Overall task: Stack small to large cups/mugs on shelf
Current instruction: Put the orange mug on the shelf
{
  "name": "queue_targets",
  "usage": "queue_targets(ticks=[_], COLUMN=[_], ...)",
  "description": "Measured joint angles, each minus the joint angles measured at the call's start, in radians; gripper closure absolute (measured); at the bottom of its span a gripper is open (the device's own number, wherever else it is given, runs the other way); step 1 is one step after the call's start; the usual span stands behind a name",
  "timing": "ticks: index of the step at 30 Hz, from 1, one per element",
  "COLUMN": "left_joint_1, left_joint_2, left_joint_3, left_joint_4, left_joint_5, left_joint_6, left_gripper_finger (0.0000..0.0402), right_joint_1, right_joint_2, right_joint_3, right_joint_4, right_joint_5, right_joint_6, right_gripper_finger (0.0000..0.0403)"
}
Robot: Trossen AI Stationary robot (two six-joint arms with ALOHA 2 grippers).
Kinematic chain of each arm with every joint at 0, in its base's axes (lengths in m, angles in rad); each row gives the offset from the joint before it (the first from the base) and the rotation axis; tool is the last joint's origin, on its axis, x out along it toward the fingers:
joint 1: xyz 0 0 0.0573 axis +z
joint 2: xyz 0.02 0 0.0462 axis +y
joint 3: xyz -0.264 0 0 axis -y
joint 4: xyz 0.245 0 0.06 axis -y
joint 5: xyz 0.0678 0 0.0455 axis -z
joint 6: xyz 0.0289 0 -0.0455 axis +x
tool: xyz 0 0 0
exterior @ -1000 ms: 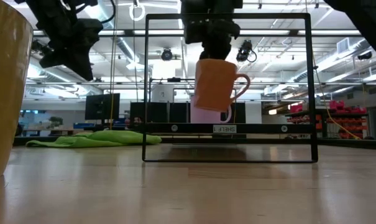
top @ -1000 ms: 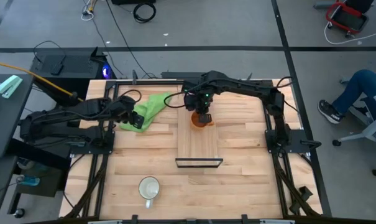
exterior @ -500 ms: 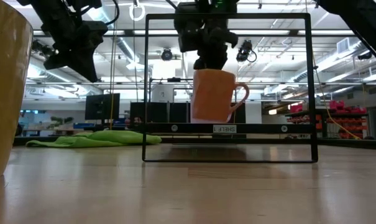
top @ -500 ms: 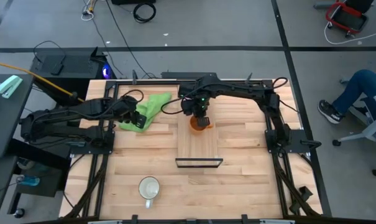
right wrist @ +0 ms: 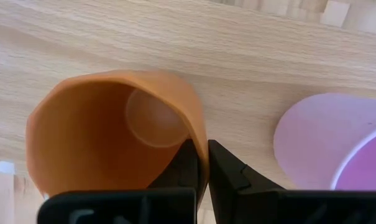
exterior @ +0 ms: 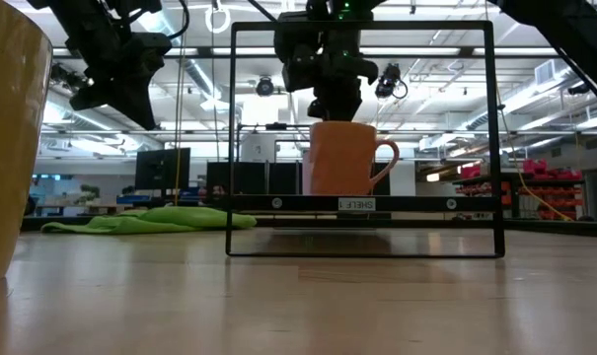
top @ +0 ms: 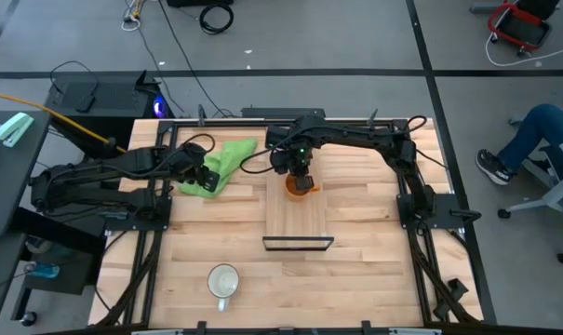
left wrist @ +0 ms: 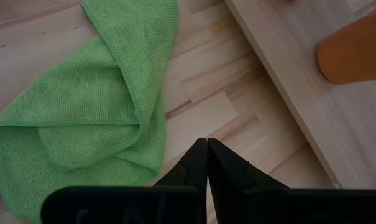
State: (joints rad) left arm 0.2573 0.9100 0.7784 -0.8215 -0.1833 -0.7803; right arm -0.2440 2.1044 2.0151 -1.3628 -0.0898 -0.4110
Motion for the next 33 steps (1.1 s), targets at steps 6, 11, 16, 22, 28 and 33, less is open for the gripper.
queue_targets(ticks=[6,11,16,22,28,33], left_joint_1=[0.0,0.0,0.0,0.0,0.0,0.0], left_joint_2=[0.0,0.0,0.0,0.0,0.0,0.0], left_joint_3=[0.0,0.0,0.0,0.0,0.0,0.0], left_joint_4=[0.0,0.0,0.001,0.001,0.001,0.001], left_joint_5=[0.0,0.0,0.0,0.0,0.0,0.0], left_joint_6=[-0.001,-0.001,-0.001,-0.001,-0.001,-0.002], left_gripper_finger=[0.0378,0.038,0.0385,0.0379,0.038,0.0385], right_joint_1=[0.0,0.0,0.002,0.003,0.004,0.004], right_joint_2=[0.0,0.0,0.0,0.0,0.0,0.0], right_joint_3=[0.0,0.0,0.0,0.0,0.0,0.0], right_joint_4=[0.0,0.0,0.001,0.016,0.03,0.031], right_joint_5=[0.0,0.0,-0.001,-0.001,-0.014,-0.017], right_joint_6=[0.0,0.0,-0.003,-0.003,-0.003,-0.003], right_gripper_finger=[0.0387,0.0386,0.0363,0.0377,0.0373,0.0358])
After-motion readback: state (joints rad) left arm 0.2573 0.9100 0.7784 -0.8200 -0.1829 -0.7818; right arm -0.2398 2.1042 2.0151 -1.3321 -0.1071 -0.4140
